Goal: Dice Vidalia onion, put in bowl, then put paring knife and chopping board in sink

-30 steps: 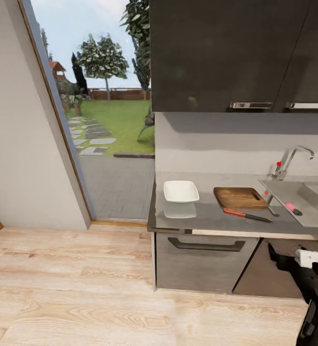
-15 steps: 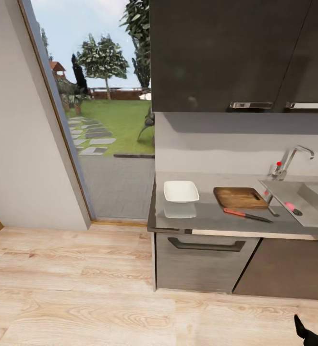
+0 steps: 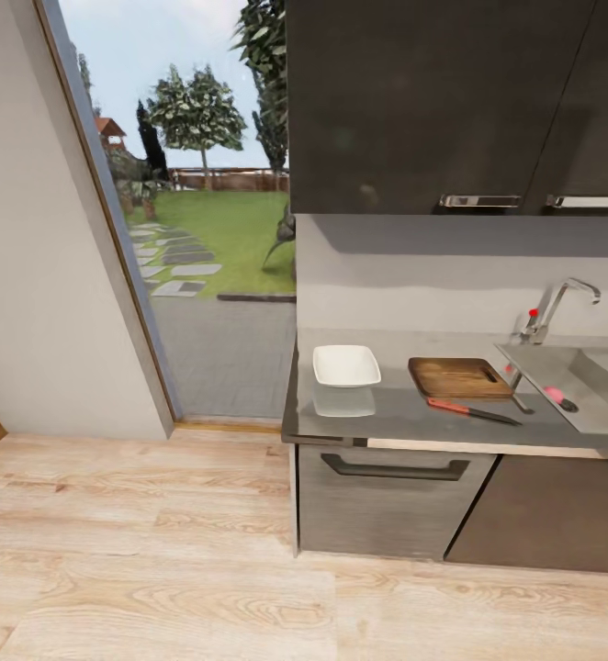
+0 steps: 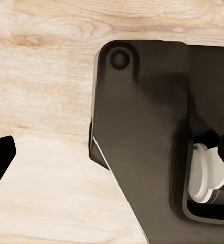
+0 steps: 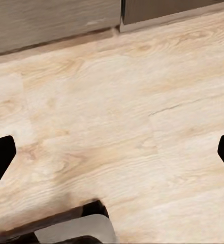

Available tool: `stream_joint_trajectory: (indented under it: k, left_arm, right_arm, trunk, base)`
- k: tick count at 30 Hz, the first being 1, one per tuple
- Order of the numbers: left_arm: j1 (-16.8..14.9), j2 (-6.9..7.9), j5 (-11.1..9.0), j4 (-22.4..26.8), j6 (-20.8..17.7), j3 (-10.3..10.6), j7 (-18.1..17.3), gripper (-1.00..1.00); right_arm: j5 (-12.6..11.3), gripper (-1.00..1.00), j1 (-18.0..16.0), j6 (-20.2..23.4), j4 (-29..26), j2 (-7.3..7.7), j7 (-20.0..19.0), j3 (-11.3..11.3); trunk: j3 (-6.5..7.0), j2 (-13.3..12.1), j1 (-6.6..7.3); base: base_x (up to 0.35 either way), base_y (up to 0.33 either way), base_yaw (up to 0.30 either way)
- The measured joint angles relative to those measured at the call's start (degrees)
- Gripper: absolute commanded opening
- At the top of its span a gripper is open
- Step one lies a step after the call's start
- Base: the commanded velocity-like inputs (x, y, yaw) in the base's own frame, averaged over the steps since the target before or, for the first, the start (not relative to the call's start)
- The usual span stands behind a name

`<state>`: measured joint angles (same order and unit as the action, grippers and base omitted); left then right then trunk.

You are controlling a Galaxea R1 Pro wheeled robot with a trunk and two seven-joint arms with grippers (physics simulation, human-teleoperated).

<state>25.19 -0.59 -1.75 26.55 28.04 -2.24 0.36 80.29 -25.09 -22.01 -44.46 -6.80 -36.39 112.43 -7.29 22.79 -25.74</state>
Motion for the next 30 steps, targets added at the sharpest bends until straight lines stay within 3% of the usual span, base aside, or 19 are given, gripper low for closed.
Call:
stream_joint_trajectory:
  k: [5,7,8,11,12,15,17,18,24,30]
  left_arm:
    - [0.0,0.13,-1.3,0.0,0.0,0.0,0.1,1.0]
    - [0.0,0.18,-2.4,0.0,0.0,0.0,0.1,1.0]
    - [0.0,0.21,-3.7,0.0,0.0,-0.1,0.1,1.0]
    - [0.0,0.26,-6.3,0.0,0.0,0.0,0.0,1.0]
    - [0.0,0.29,-7.9,0.0,0.0,0.0,0.0,1.0]
    - [0.0,0.51,-10.1,0.0,0.0,-0.1,0.0,1.0]
    - [0.0,0.72,-10.9,-0.1,-0.1,-0.2,0.0,1.0]
    - [-0.1,0.85,-11.4,-0.4,-0.1,-0.2,0.0,1.0]
    - [-0.3,0.94,-11.9,-1.9,-0.1,-0.2,0.0,1.0]
    - [-0.3,0.94,-11.9,-2.0,-0.1,-0.2,0.0,1.0]
  right_arm:
    - [12.6,1.0,0.0,0.4,7.7,0.03,9.2,0.5]
    - [14.9,1.0,0.0,0.5,9.3,-0.04,11.1,0.5]
    - [16.9,1.0,0.0,0.6,10.8,-0.15,12.7,0.5]
    - [19.5,1.0,0.0,0.7,13.3,-0.32,15.0,0.5]
    - [21.1,1.0,0.0,0.8,14.8,-0.47,16.2,0.5]
    - [24.6,1.0,0.0,1.7,17.5,-0.68,17.8,0.5]
    - [27.6,1.0,0.0,2.6,18.6,-0.99,18.3,0.5]
    - [31.7,1.0,0.0,3.4,19.3,-1.37,18.6,0.5]
    - [36.5,1.0,0.0,4.0,19.7,-1.57,18.8,0.6]
    - [36.6,1.0,0.0,4.0,19.7,-1.64,18.8,0.6]
  trunk:
    - [0.0,0.0,0.0]
    - [0.0,0.0,0.0]
    - [0.0,0.0,0.0]
    - [0.0,0.0,0.0]
    - [0.0,0.0,0.0]
    - [0.0,0.0,0.0]
    - [0.0,0.0,0.0]
    - [0.0,0.0,0.0]
    - [0.0,0.0,0.0]
    - [0.0,0.0,0.0]
  base:
    - [0.0,0.0,0.0]
    - [0.0,0.0,0.0]
    - [0.0,0.0,0.0]
    - [0.0,0.0,0.0]
    - [0.0,0.0,0.0]
    - [0.0,0.0,0.0]
    - [0.0,0.0,0.0]
    - [0.0,0.0,0.0]
    - [0.0,0.0,0.0]
    - [0.0,0.0,0.0]
